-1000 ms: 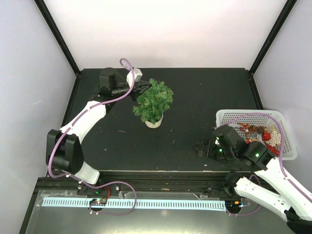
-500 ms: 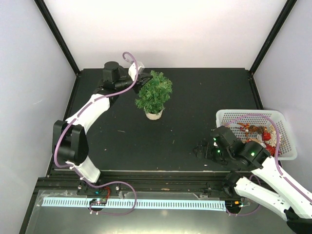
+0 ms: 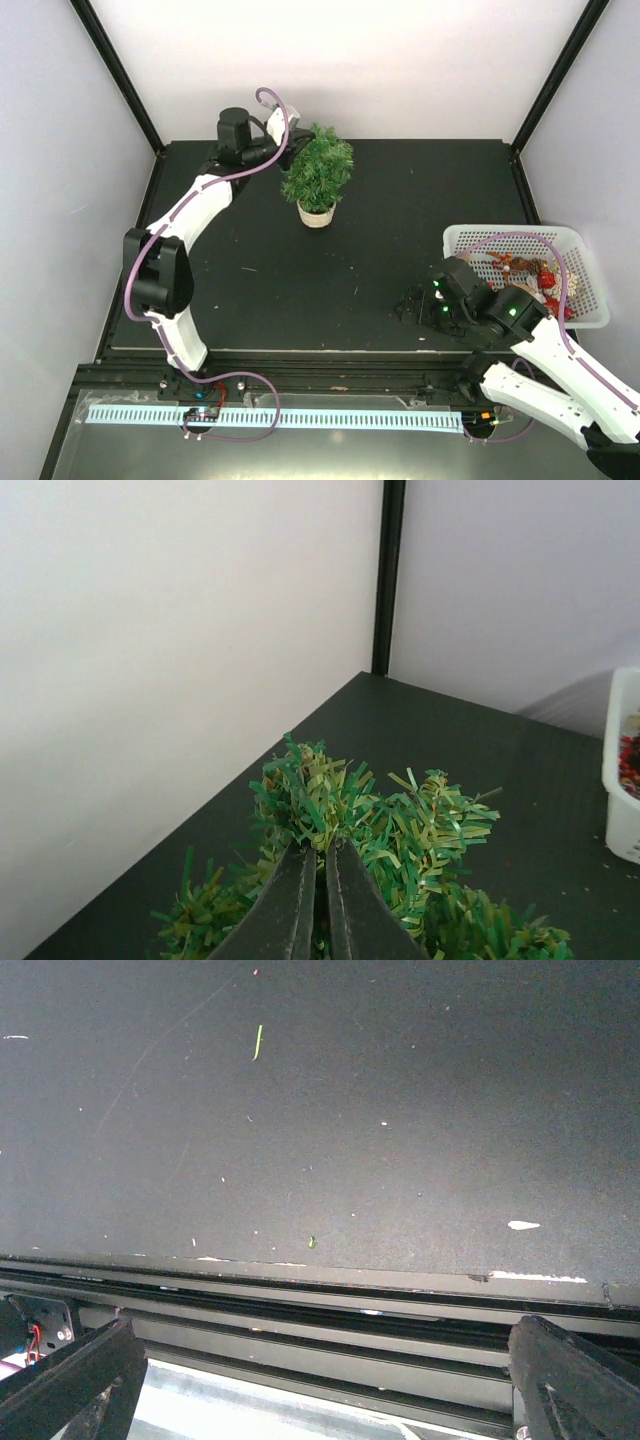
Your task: Decorate the small christmas tree
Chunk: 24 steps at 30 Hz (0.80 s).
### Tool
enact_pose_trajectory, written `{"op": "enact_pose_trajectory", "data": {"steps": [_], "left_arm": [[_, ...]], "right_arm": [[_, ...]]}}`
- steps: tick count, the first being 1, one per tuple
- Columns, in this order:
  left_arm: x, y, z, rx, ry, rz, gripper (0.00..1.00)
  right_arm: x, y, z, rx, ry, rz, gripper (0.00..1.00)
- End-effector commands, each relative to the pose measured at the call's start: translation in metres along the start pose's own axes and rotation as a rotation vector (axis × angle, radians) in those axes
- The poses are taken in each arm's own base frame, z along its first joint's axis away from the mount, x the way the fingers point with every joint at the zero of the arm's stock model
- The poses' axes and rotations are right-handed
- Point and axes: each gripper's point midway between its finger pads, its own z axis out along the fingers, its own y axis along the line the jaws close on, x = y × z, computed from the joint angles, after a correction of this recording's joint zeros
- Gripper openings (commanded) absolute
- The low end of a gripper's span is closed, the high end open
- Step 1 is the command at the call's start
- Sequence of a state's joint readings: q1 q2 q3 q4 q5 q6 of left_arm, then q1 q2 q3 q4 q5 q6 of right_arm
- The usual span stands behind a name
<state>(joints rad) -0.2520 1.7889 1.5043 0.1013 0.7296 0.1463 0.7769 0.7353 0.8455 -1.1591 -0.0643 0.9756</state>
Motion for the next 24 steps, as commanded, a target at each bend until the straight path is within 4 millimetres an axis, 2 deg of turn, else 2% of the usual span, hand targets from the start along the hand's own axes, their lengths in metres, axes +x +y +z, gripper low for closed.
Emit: {"op": "enact_pose_trajectory", "data": {"steps": [1, 24], "left_arm": [[-0.028, 0.020, 0.000, -0.040, -0.060, 0.055, 0.02], [-0.005, 0.027, 0.002, -0.030, -0.025, 0.003, 0.02]], "right_arm": [[-0.004, 0.005, -0.005, -0.013, -0.008, -0.009, 1.00], [-0.004, 0.010, 0.000, -0.020, 0.008, -0.006, 1.00]]}}
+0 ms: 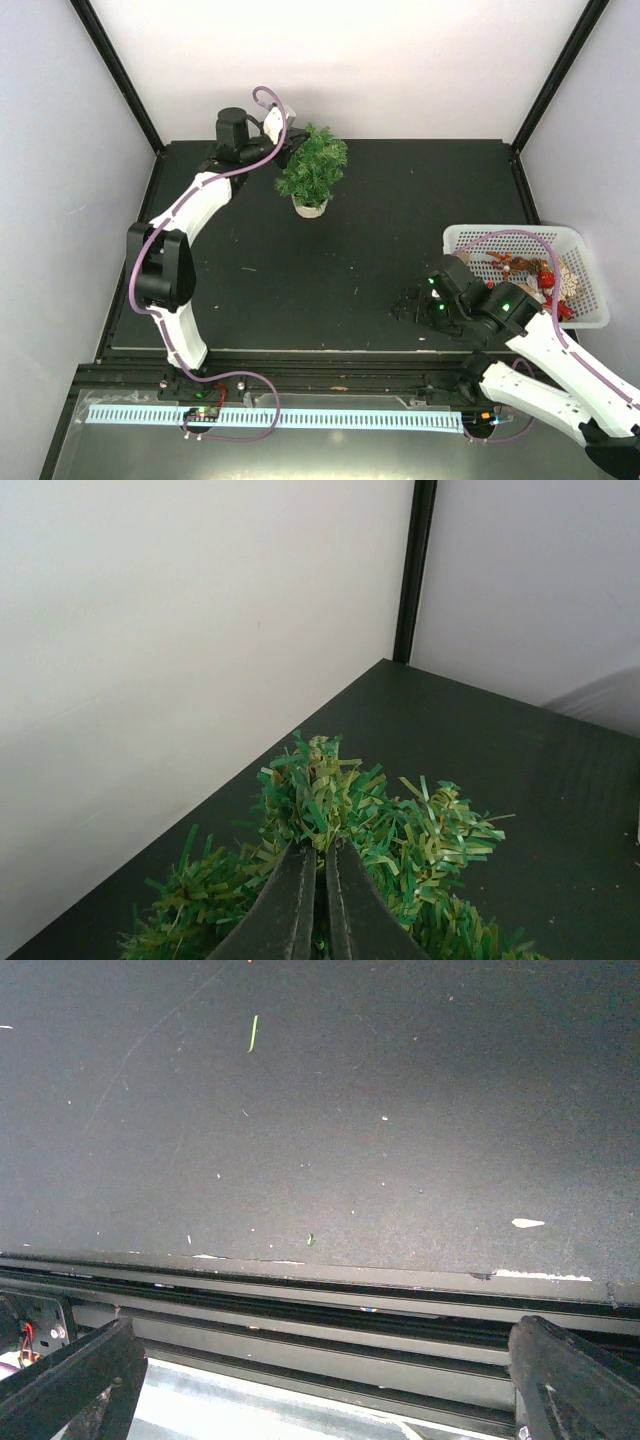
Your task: Decorate the small christmas tree
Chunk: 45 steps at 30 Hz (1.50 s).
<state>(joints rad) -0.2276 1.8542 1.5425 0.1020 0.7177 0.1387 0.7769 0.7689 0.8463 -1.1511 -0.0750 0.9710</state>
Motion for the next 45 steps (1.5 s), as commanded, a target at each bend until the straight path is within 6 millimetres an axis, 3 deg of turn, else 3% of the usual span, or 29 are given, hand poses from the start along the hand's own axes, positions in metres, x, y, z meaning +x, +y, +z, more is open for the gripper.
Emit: {"op": "enact_pose_trajectory", "data": {"steps": [1, 6, 18, 24, 27, 30, 33, 37, 41, 45], "left_arm": [[-0.021, 0.002, -0.006, 0.005, -0.044, 0.027, 0.02], [-0.017, -0.001, -0.011, 0.027, -0.023, 0.017, 0.07], [-0.023, 0.013, -0.043, -0.017, -0.018, 0.026, 0.41], [-0.031, -0.006, -0.065, 0.013, -0.011, 0.052, 0.57], [-0.034, -0.017, -0.078, 0.014, 0.012, 0.043, 0.73], [-0.039, -0.022, -0.098, -0.022, 0.050, -0.007, 0.96], [-0.037, -0.021, -0.115, -0.076, 0.166, -0.072, 0.99], [-0.014, -0.039, -0.142, -0.064, 0.433, -0.214, 0.99], [0.002, -0.053, -0.174, -0.128, 0.559, -0.203, 0.99], [0.017, -0.054, -0.212, -0.307, 0.603, -0.162, 0.99]], "right_arm": [[-0.005, 0.008, -0.006, -0.034, -0.016, -0.003, 1.00], [-0.007, 0.010, -0.007, -0.038, -0.026, -0.006, 1.00], [-0.015, 0.016, -0.015, -0.050, -0.062, -0.019, 1.00], [-0.030, 0.019, -0.029, -0.031, -0.129, -0.035, 1.00], [-0.040, 0.015, -0.042, 0.027, -0.169, -0.036, 1.00], [-0.049, -0.012, -0.057, 0.207, -0.213, 0.016, 1.00], [-0.055, -0.036, -0.068, 0.398, -0.231, 0.051, 1.00], [-0.063, -0.044, -0.061, 0.486, -0.230, 0.064, 1.00], [-0.085, -0.059, -0.070, 0.576, -0.319, 0.108, 1.00], [-0.111, -0.064, -0.068, 0.509, -0.403, 0.172, 1.00]]}}
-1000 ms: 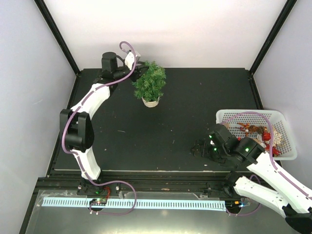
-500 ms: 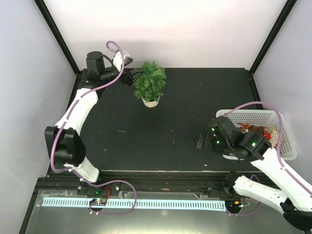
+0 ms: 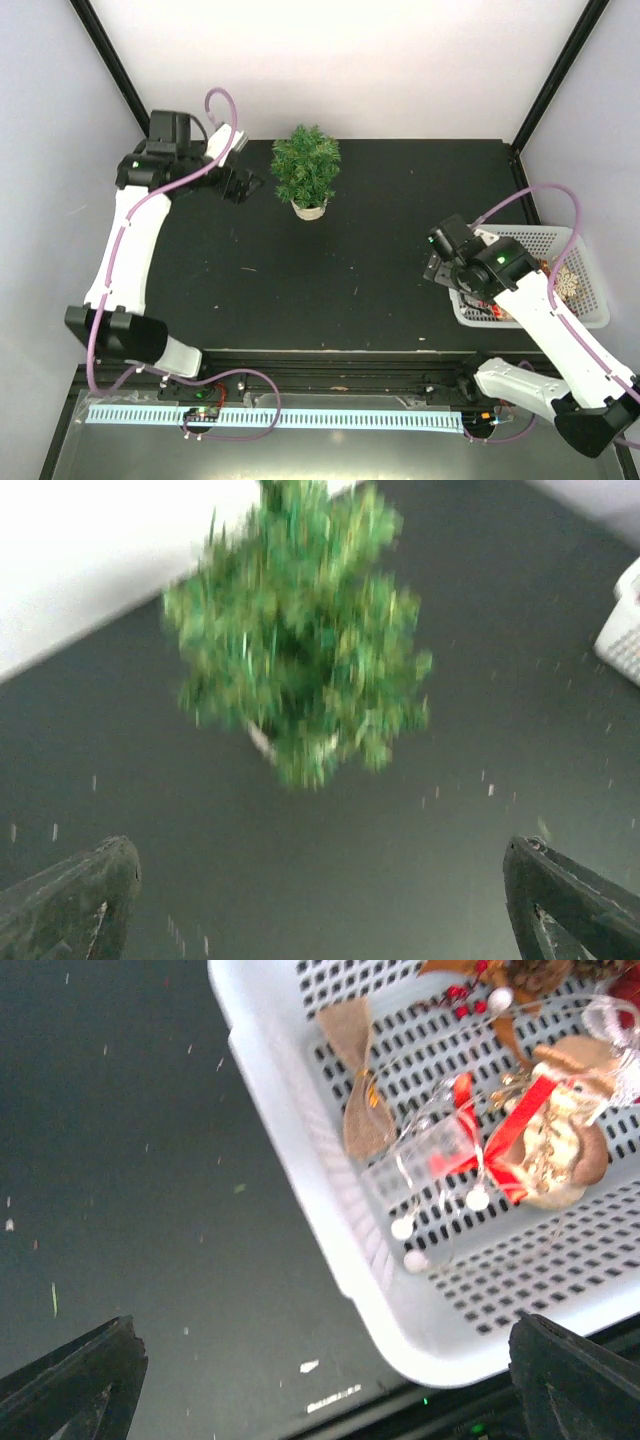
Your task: Decorate the small christmas tree
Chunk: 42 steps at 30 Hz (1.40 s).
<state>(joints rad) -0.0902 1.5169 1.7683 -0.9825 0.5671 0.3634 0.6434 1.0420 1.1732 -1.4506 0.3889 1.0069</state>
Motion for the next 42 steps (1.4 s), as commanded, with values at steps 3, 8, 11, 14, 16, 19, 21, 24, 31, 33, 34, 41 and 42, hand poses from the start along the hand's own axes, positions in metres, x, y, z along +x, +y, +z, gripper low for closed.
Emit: {"op": "enact_pose_trajectory", "data": {"steps": [3, 8, 11, 14, 16, 19, 21, 24, 31, 33, 34, 41, 42], "left_arm": [[0.067, -0.005, -0.047, -0.183, 0.200, -0.046, 0.99], [0.081, -0.027, -0.060, -0.120, 0.236, -0.030, 0.99], [0.090, -0.043, -0.064, -0.074, 0.222, 0.008, 0.99], [0.100, -0.061, -0.060, 0.018, 0.211, 0.025, 0.99], [0.102, -0.072, -0.061, 0.069, 0.202, 0.039, 0.99], [0.103, -0.073, -0.061, 0.068, 0.190, 0.018, 0.99], [0.100, -0.079, -0.061, 0.102, 0.186, 0.004, 0.99], [0.097, -0.082, -0.061, 0.129, 0.185, -0.019, 0.99], [0.084, -0.077, -0.066, 0.090, 0.153, -0.041, 0.99], [0.084, -0.074, -0.064, 0.078, 0.156, -0.059, 0.99], [0.085, -0.074, -0.064, 0.076, 0.161, -0.060, 0.99], [0.094, -0.068, -0.064, 0.042, 0.190, -0.031, 0.99], [0.093, -0.068, -0.062, 0.046, 0.186, -0.038, 0.99]], "right_arm": [[-0.045, -0.006, 0.027, -0.003, -0.104, 0.104, 1.00], [-0.046, 0.015, 0.073, -0.055, -0.003, 0.091, 1.00], [-0.036, 0.037, 0.092, -0.137, 0.063, 0.021, 1.00], [-0.029, 0.044, 0.100, -0.171, 0.088, 0.006, 1.00], [-0.028, 0.046, 0.103, -0.179, 0.087, 0.002, 1.00], [-0.020, 0.051, 0.106, -0.201, 0.134, -0.020, 1.00], [-0.017, 0.054, 0.110, -0.206, 0.156, -0.047, 1.00], [-0.014, 0.062, 0.113, -0.235, 0.184, -0.080, 0.99], [0.008, 0.083, 0.117, -0.372, 0.268, -0.137, 0.99], [0.018, 0.087, 0.118, -0.408, 0.301, -0.143, 0.97], [0.023, 0.091, 0.116, -0.433, 0.309, -0.154, 0.97], [0.064, 0.162, 0.044, -0.824, 0.366, -0.378, 0.93], [0.071, 0.172, 0.031, -0.862, 0.374, -0.420, 0.93]]}}
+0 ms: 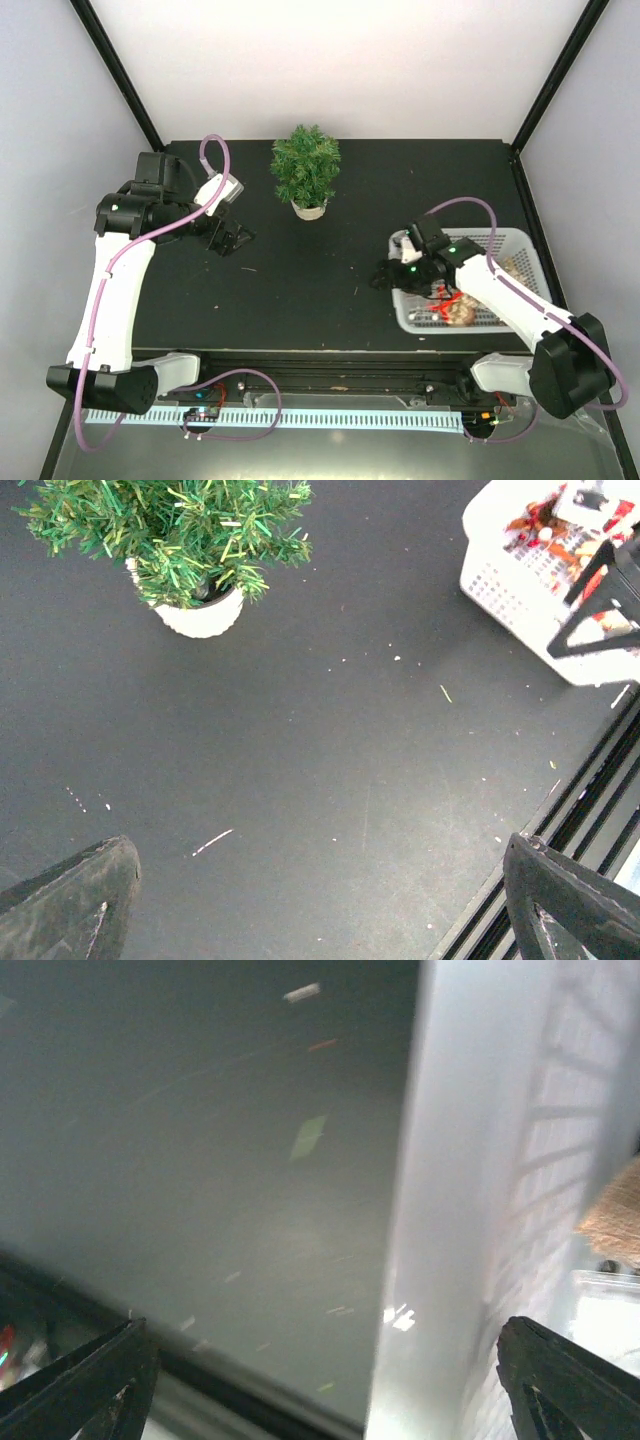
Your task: Decorate the small christmas tree
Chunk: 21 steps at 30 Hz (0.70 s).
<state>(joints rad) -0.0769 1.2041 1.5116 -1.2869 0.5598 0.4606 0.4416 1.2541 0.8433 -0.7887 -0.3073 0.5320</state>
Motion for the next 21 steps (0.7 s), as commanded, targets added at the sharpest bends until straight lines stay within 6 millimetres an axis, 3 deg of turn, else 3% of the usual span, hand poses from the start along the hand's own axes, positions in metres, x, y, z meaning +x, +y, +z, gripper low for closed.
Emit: {"op": "enact_pose_trajectory", "data": {"steps": [1, 7, 10, 11, 13, 17, 21], "left_arm": [[-0.004, 0.002, -0.003, -0.014, -0.012, 0.001, 0.99], [-0.010, 0.000, -0.001, 0.014, -0.033, -0.002, 0.99], [-0.008, -0.001, 0.004, 0.036, -0.028, -0.013, 0.99], [-0.007, -0.001, 0.005, 0.042, -0.025, -0.016, 0.99], [-0.007, -0.001, 0.005, 0.043, -0.024, -0.011, 0.99], [-0.008, 0.000, 0.002, 0.017, -0.034, 0.014, 0.99], [-0.006, 0.007, 0.006, -0.014, -0.040, 0.001, 0.99]], "right_arm": [[0.023, 0.102, -0.020, -0.317, 0.061, -0.247, 0.93], [0.063, 0.187, -0.018, -0.547, 0.254, -0.424, 0.94], [0.075, 0.206, 0.003, -0.557, 0.349, -0.493, 0.94], [0.069, 0.213, 0.006, -0.536, 0.332, -0.520, 0.93], [0.050, 0.208, 0.014, -0.417, 0.245, -0.527, 0.93], [0.019, 0.193, 0.002, -0.282, 0.087, -0.494, 0.94], [0.024, 0.175, 0.009, -0.214, 0.133, -0.458, 0.96]]}}
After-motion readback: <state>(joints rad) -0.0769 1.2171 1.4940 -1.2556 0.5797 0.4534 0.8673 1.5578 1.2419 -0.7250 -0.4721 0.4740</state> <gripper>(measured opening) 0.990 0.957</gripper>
